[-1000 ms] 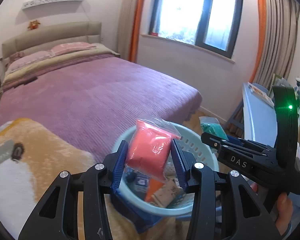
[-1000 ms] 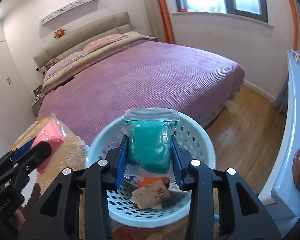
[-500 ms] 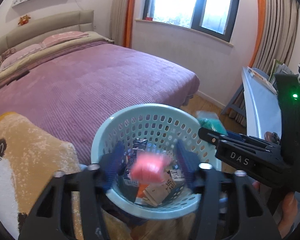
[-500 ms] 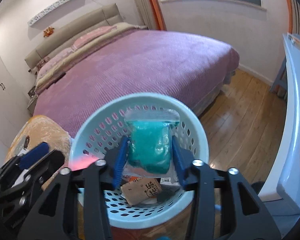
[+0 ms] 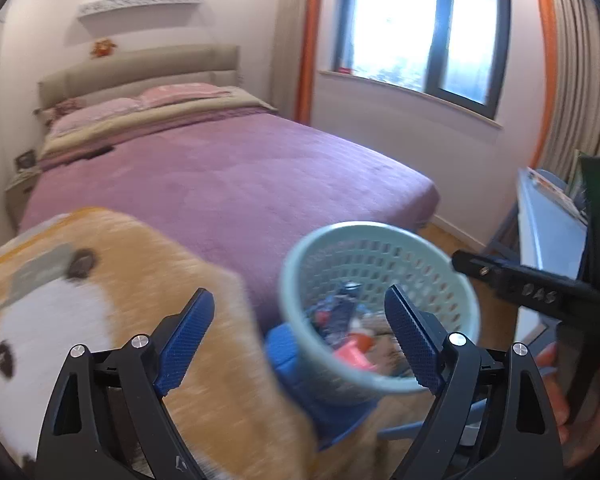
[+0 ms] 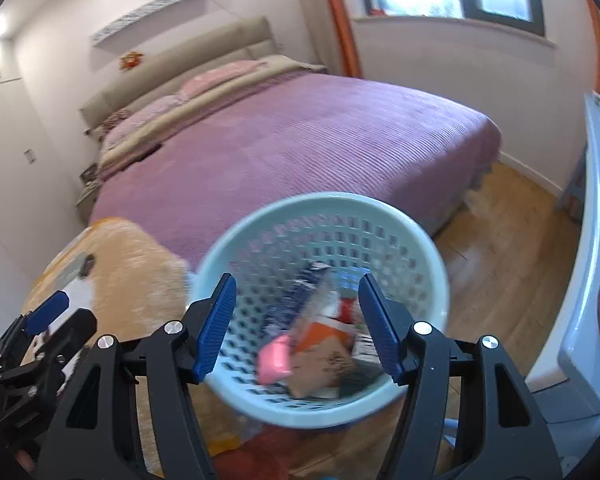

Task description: Collect trash

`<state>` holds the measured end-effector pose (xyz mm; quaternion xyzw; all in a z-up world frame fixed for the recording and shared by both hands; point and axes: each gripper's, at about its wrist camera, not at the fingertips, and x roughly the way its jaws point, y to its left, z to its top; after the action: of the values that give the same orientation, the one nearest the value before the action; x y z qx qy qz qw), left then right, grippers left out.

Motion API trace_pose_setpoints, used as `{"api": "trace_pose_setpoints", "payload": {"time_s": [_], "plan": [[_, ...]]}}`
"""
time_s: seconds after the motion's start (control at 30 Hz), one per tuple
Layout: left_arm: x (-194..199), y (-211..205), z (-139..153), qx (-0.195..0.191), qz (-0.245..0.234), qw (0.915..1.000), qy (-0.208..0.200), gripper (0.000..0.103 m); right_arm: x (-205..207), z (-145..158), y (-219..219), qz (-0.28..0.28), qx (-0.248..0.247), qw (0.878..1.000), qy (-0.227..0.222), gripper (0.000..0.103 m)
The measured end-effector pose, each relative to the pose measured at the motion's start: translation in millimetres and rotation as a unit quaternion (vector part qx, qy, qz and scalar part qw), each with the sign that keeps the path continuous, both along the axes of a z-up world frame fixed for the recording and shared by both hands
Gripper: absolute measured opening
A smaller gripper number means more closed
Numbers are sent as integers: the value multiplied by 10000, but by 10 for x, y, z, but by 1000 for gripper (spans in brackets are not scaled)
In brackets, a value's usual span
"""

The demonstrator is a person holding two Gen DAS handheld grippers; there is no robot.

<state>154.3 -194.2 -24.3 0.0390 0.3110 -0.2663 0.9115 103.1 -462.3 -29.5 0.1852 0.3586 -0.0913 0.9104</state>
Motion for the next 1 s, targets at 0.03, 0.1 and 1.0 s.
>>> {"api": "trace_pose_setpoints", "payload": {"time_s": [0.03, 0.1, 1.0], "plan": [[-40, 120, 14, 27, 114, 9999, -95, 85, -14, 28, 75, 68, -18, 10000, -64, 62], [-100, 293, 48, 92, 356, 9989, -276, 85, -60, 84, 252, 214, -80, 9994, -244, 62], [-256, 1082, -198, -393, 1369, 9832, -1140, 95, -475, 247, 1080, -118, -1523, 9772, -1472, 63]]}}
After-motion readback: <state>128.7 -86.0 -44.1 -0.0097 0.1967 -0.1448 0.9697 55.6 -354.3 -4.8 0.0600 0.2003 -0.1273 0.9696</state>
